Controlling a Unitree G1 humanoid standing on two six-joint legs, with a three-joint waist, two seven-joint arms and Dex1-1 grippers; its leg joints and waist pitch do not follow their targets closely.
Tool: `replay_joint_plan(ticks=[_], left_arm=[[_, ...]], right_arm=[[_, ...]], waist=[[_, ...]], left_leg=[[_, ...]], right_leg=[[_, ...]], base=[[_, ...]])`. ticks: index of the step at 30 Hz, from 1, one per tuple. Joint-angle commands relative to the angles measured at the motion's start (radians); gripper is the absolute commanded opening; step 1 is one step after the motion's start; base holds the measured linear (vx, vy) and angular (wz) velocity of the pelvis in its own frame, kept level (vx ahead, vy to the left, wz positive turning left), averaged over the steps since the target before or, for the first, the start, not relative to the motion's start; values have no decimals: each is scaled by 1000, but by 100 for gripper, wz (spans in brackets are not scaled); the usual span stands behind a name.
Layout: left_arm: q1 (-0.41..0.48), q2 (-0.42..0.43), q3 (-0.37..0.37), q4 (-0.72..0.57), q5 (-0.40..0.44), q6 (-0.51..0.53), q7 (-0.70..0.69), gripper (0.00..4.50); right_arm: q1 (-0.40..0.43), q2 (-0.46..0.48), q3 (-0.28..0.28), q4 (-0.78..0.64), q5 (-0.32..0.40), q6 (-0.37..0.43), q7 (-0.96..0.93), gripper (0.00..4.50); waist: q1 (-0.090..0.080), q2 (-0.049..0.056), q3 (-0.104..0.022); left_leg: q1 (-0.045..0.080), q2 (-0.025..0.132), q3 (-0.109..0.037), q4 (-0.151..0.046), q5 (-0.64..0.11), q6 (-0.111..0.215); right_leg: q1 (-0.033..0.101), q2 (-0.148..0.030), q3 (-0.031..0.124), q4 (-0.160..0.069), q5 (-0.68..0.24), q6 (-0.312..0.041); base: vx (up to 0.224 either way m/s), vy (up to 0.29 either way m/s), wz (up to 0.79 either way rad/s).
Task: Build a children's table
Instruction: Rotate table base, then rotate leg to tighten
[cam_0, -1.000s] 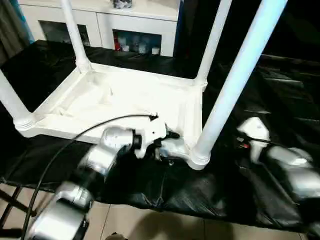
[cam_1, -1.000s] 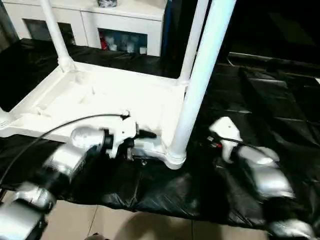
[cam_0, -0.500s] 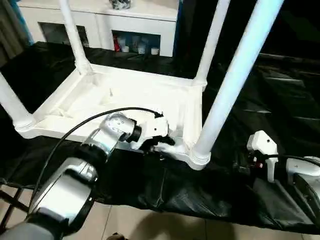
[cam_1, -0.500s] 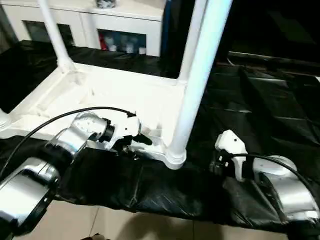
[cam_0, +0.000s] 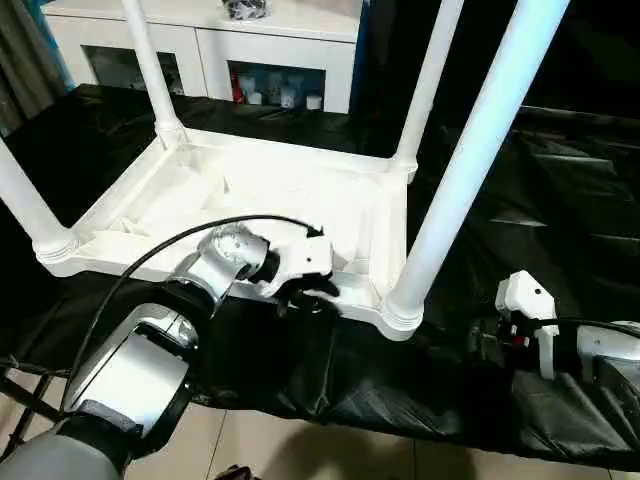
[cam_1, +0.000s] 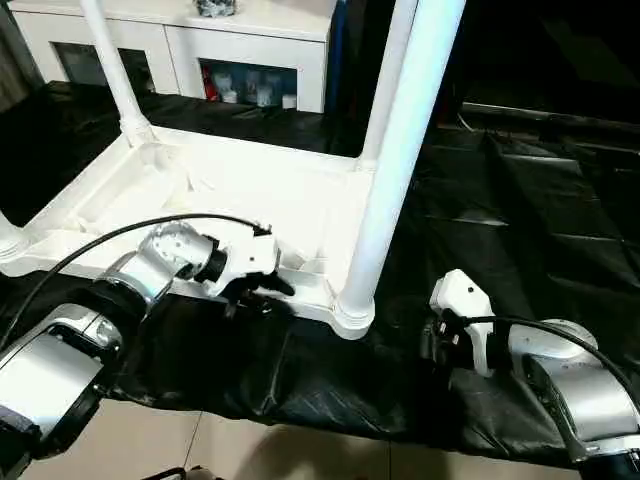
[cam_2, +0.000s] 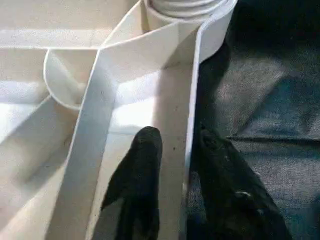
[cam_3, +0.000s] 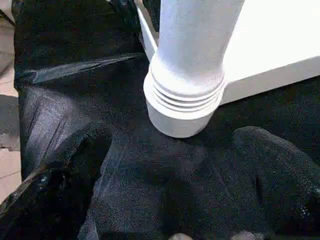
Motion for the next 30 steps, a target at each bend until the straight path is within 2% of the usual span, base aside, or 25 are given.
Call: replay_joint_plan(ticks=[1,8,11,13,14,15,17,19,22,23,25,26,27,28,29,30], left_arm=[[-23,-4,4,12,16,-12,7,103],[-29,-19,34,32,-6,21,-20,56],[-23,-27,55,25,-32,80,-57,30],[-9,-25,56,19,-32,141,-69,18],[-1,-27,63,15,-38,167,-67,13],[7,-29,70,11,-45,189,-60,7],[34,-33,84,-4,-54,227,-19,3],[58,-33,90,-22,-55,240,14,3],[117,-29,93,-89,-50,258,45,3],[135,-27,93,-113,-51,262,46,3],[176,-18,96,-188,-49,276,50,3],[208,-10,98,-256,-49,275,64,3],[210,-9,98,-260,-49,274,65,3],[239,-4,104,-327,-57,264,70,3],[251,-4,107,-354,-63,259,69,3],[265,-6,110,-388,-71,264,66,3]], right_arm=[[-1,-14,7,-31,4,11,8,450],[-2,-13,17,-37,5,14,5,450],[-6,-9,21,-32,4,12,8,450],[-14,4,24,-25,0,6,2,450],[-17,9,24,-25,1,6,-1,450],[-20,14,25,-24,1,4,-4,450],[-28,30,30,-14,-6,-6,-19,450],[-34,44,32,-4,-15,-21,-34,450],[-44,66,41,6,-19,-30,-52,450],[-46,71,44,6,-19,-30,-56,450],[-49,82,53,4,-22,-32,-63,450],[-53,94,58,3,-24,-32,-72,450],[-53,95,58,3,-24,-32,-72,450],[-58,106,62,2,-25,-31,-80,450],[-59,111,65,1,-26,-30,-82,450],[-60,114,66,2,-26,-30,-83,450]], waist=[[4,-5,-63],[8,-5,-61],[11,-4,-62],[9,-5,-64],[9,-11,-64],[8,-8,-64],[3,-11,-62],[-2,-13,-59],[-8,-14,-54],[-11,-24,-54],[-10,-17,-55],[-14,-19,-56],[-16,-15,-56],[-17,-14,-56],[-21,-14,-55],[-24,-26,-57]], left_leg=[[4,9,3,-64,-220,51],[5,10,4,-66,-233,46],[5,10,4,-65,-223,43],[3,10,4,-65,-205,43],[1,9,5,-65,-200,46],[1,9,5,-64,-191,50],[0,8,5,-64,-195,56],[-1,7,5,-66,-206,56],[-2,7,4,-70,-238,50],[-2,6,5,-71,-245,50],[1,10,3,-73,-241,48],[-4,10,2,-75,-238,47],[-3,11,2,-75,-238,46],[-1,10,3,-75,-242,45],[-4,10,3,-76,-244,44],[-4,9,4,-75,-241,46]], right_leg=[[59,-48,28,-75,-155,-236],[58,-50,29,-77,-170,-238],[58,-51,29,-75,-163,-242],[60,-49,29,-70,-125,-249],[61,-49,28,-70,-117,-250],[61,-50,28,-67,-103,-256],[62,-51,27,-69,-117,-257],[60,-51,26,-75,-170,-244],[57,-52,24,-89,-306,-199],[55,-51,25,-94,-349,-180],[52,-53,27,-92,-360,-169],[54,-52,26,-90,-352,-168],[51,-51,27,-91,-345,-166],[49,-49,26,-91,-347,-165],[51,-48,26,-91,-343,-164],[50,-49,26,-90,-338,-162]], base=[[0,0,0],[0,0,0],[0,0,0],[0,0,0],[0,0,0],[0,0,0],[0,0,0],[0,0,0],[0,0,0],[0,0,0],[0,0,0],[0,0,0],[0,0,0],[0,0,0],[0,0,0],[0,0,0]])
